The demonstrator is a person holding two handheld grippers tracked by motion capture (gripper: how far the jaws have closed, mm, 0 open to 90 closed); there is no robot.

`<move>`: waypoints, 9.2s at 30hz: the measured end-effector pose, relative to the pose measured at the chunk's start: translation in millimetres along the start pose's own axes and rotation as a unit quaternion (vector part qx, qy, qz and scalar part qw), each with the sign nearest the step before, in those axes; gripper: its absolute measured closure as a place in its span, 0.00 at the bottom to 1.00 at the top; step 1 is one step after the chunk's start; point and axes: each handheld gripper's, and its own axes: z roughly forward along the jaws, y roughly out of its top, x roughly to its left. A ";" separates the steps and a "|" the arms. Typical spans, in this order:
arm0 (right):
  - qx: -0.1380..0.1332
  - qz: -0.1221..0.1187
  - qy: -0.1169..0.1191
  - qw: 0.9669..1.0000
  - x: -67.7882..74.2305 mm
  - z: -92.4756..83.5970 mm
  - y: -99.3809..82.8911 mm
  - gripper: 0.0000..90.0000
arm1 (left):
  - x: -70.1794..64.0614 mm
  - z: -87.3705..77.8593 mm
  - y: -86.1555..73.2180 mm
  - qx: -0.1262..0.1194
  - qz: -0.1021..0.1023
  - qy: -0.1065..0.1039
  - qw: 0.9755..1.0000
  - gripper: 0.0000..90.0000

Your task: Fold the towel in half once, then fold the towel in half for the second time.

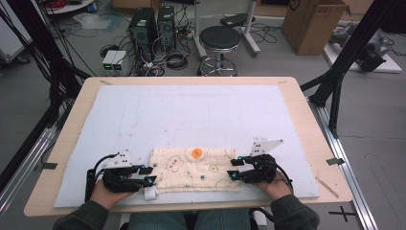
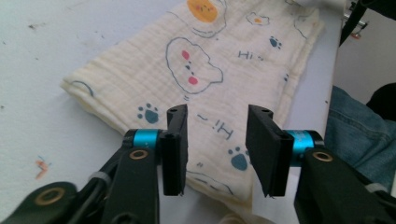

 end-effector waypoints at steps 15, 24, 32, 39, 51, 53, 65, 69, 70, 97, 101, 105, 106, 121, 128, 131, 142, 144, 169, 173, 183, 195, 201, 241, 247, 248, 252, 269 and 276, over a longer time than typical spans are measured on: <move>-0.008 -0.001 -0.019 1.000 -5.5 10.7 16.9 0.41 | 11.4 -4.9 8.8 -0.014 -0.012 0.022 1.000 0.52; 0.004 0.009 -0.032 0.999 -16.5 9.0 19.6 0.41 | 22.8 -6.4 17.6 -0.013 -0.017 0.039 0.999 0.51; 0.008 0.014 -0.046 0.999 -28.8 4.1 26.6 0.41 | 37.3 1.0 33.7 -0.017 -0.024 0.052 0.998 0.51; 0.005 0.028 -0.062 0.998 -46.4 -1.7 36.4 0.44 | 50.6 11.5 47.3 -0.014 -0.025 0.067 0.997 0.51; 0.046 0.080 -0.037 0.995 -76.8 11.6 29.0 0.56 | 77.4 33.6 38.0 0.033 -0.067 0.066 0.995 0.54; 0.055 0.079 -0.027 0.995 -77.4 16.2 29.0 0.59 | 79.5 35.7 36.8 0.044 -0.069 0.064 0.995 0.55; 0.103 0.049 0.005 0.993 -73.4 29.7 28.7 0.92 | 78.6 44.9 33.7 0.071 -0.051 0.046 0.995 0.93; 0.101 0.051 0.003 0.994 -75.1 28.8 29.1 0.93 | 80.6 43.3 34.6 0.064 -0.052 0.055 0.995 0.94; 0.101 0.048 0.001 0.994 -75.8 28.9 29.6 0.93 | 81.4 42.4 35.1 0.062 -0.054 0.057 0.995 0.94; 0.061 0.075 -0.027 0.995 -117.0 30.6 64.8 0.93 | 119.8 42.1 63.4 -0.004 -0.097 0.098 0.990 0.95; 0.062 0.082 -0.028 0.994 -124.1 31.8 67.4 0.93 | 124.4 45.8 65.7 0.003 -0.099 0.103 0.990 0.95; 0.059 0.084 -0.039 0.994 -129.9 31.8 72.8 0.93 | 128.8 47.0 72.2 -0.004 -0.098 0.109 0.989 0.95; 0.056 0.088 -0.041 0.994 -131.5 31.3 73.6 0.93 | 130.1 47.7 73.4 -0.006 -0.100 0.110 0.989 0.95; 0.042 0.098 -0.052 0.993 -141.7 37.5 70.5 0.94 | 136.0 53.4 68.0 -0.016 -0.112 0.113 0.987 0.95; 0.034 0.097 -0.055 0.993 -137.9 35.6 71.4 0.94 | 134.0 52.4 68.3 -0.016 -0.110 0.112 0.987 0.95; 0.028 0.095 -0.055 0.994 -136.6 33.9 72.6 0.94 | 132.3 52.4 69.1 -0.018 -0.110 0.111 0.988 0.95; 0.026 0.093 -0.056 0.994 -134.8 32.7 73.2 0.94 | 130.3 49.6 69.8 -0.024 -0.108 0.106 0.988 0.95; 0.025 0.092 -0.055 0.994 -133.7 31.4 73.5 0.94 | 129.0 48.1 70.0 -0.029 -0.108 0.104 0.988 0.95; 0.018 0.044 -0.044 0.998 -100.0 16.6 66.7 0.93 | 94.5 28.6 52.7 -0.039 -0.061 0.083 0.994 0.94; 0.012 0.042 -0.036 0.998 -92.0 14.5 56.9 0.93 | 88.9 27.5 47.6 -0.033 -0.054 0.081 0.995 0.94; 0.011 0.022 -0.026 0.999 -77.0 12.5 44.2 0.93 | 72.5 22.1 34.5 -0.018 -0.032 0.070 0.997 0.93; 0.024 0.012 -0.008 1.000 -62.1 10.8 25.4 0.92 | 53.4 18.3 29.5 0.027 0.009 0.057 0.998 0.93; 0.024 0.017 0.013 0.999 -58.9 8.3 21.4 0.76 | 49.7 14.3 29.8 0.031 0.010 0.029 0.999 0.73; 0.072 -0.059 -0.026 0.995 -45.3 64.2 45.4 0.56 | 56.5 51.3 43.3 0.022 -0.009 0.036 0.999 0.72; 0.071 -0.062 -0.029 0.995 -46.0 60.9 42.4 0.51 | 57.7 53.2 36.8 0.048 -0.002 0.042 0.998 0.66; 0.070 -0.061 -0.030 0.995 -46.1 60.4 41.9 0.51 | 57.8 53.0 35.5 0.053 0.003 0.040 0.998 0.65; 0.068 -0.065 -0.036 0.995 -45.9 55.8 38.2 0.49 | 58.0 48.8 31.7 0.054 0.008 0.043 0.998 0.63; 0.064 -0.076 -0.050 0.994 -47.6 37.0 21.4 0.48 | 53.1 47.2 27.9 0.059 0.034 0.054 0.996 0.60; 0.061 -0.073 -0.049 0.994 -48.3 37.8 21.2 0.48 | 53.3 47.3 27.7 0.058 0.031 0.053 0.996 0.60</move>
